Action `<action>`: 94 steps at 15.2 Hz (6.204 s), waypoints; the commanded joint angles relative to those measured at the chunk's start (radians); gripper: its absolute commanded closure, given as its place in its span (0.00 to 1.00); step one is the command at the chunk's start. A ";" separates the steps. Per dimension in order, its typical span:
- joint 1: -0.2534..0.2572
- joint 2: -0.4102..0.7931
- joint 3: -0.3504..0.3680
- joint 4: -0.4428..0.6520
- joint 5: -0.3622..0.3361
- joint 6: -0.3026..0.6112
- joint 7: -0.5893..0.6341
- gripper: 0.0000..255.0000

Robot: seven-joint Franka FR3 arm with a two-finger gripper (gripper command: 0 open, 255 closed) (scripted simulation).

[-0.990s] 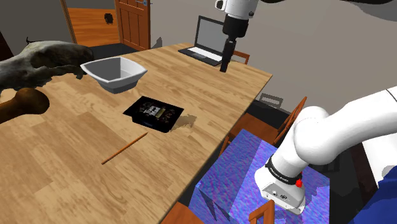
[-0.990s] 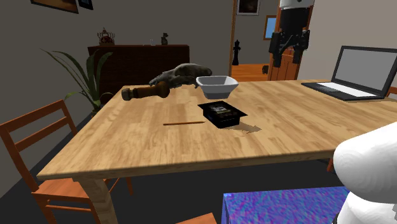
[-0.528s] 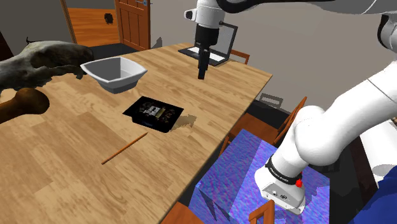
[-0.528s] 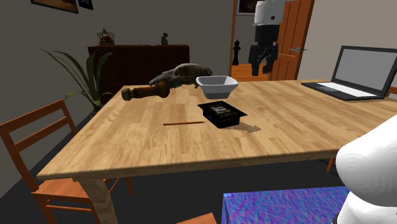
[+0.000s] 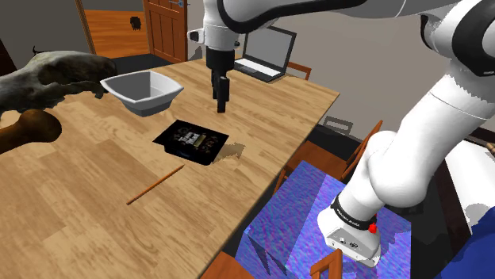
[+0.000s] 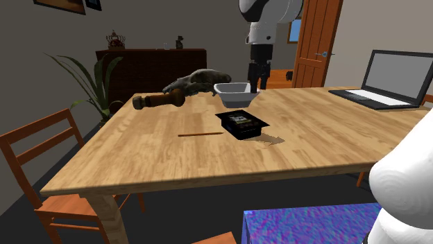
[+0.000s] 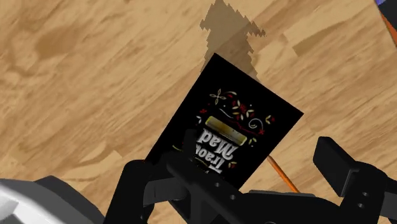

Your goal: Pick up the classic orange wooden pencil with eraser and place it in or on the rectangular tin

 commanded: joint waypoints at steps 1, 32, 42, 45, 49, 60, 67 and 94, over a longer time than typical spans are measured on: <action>0.018 0.058 0.016 0.039 0.009 0.009 -0.038 0.00; 0.199 0.600 0.187 0.396 -0.014 0.082 -0.342 0.00; 0.199 0.600 0.187 0.396 -0.014 0.082 -0.342 1.00; 0.199 0.600 0.187 0.396 -0.014 0.082 -0.343 1.00; 0.198 0.584 0.189 0.414 -0.011 0.049 -0.341 1.00; 0.196 0.544 0.194 0.503 -0.004 -0.079 -0.331 1.00; 0.198 0.532 0.197 0.579 -0.002 -0.166 -0.324 1.00; -0.006 0.405 0.102 0.335 0.003 -0.075 -0.616 1.00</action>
